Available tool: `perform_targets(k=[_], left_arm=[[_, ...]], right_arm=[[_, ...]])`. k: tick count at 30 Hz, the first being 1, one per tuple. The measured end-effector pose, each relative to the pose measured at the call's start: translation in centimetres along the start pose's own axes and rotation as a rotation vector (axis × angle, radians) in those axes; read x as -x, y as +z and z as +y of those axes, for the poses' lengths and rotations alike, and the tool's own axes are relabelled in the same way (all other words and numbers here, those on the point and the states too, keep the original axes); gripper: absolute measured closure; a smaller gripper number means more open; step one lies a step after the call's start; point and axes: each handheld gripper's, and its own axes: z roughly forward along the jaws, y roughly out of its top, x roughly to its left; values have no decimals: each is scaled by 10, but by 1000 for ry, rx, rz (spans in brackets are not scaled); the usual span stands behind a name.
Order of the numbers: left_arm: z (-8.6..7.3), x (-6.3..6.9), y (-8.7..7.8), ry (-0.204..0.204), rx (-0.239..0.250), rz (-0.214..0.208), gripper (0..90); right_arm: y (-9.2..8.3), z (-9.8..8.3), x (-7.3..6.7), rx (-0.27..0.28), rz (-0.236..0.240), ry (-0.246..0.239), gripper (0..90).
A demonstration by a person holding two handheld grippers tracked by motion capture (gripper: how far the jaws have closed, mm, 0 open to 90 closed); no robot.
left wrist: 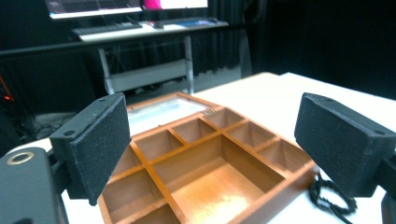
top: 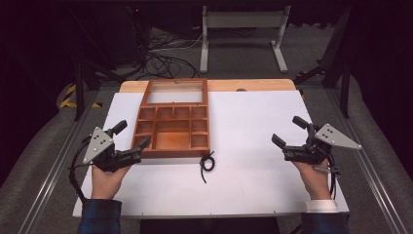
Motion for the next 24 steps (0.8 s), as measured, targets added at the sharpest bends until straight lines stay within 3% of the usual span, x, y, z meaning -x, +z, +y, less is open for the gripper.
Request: perform_targets(k=[8, 24], left_arm=[[-5, 12, 15, -9, -45, -61, 111], [-16, 25, 35, -16, -127, -100, 137]], right_arm=[[4, -1, -4, -32, 7, -3, 23], [5, -1, -5, -50, 13, -17, 46]])
